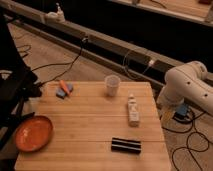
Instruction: Move the arm in a circular motion
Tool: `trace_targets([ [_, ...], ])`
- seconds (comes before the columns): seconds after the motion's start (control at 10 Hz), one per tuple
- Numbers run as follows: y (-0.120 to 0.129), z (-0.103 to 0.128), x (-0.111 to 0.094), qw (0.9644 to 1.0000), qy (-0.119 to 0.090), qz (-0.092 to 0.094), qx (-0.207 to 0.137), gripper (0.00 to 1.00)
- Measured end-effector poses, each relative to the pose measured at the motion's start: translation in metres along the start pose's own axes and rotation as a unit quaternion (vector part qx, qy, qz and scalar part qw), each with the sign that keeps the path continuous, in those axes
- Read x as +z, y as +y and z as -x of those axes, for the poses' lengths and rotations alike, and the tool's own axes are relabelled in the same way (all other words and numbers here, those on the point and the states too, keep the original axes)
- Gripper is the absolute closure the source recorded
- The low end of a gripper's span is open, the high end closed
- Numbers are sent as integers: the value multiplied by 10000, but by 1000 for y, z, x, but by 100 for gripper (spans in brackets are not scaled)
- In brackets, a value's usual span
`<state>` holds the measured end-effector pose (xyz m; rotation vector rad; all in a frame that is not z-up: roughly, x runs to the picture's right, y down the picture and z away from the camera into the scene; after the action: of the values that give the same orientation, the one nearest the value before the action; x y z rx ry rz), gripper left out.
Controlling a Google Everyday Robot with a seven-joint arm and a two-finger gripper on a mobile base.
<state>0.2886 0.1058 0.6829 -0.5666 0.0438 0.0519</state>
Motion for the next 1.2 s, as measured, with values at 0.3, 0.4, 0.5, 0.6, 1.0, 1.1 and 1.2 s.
trace_targets([
  [0.3, 0, 0, 0, 10000, 0, 0, 0, 35],
  [0.4, 0, 0, 0, 10000, 0, 0, 0, 35],
  [0.5, 0, 0, 0, 10000, 0, 0, 0, 35],
  [0.6, 0, 0, 0, 10000, -2, 4, 0, 35],
  [1.0, 0, 0, 0, 10000, -3, 3, -1, 35],
  [1.1, 0, 0, 1, 10000, -3, 4, -1, 35],
  [1.2, 0, 0, 0, 10000, 0, 3, -2, 37],
])
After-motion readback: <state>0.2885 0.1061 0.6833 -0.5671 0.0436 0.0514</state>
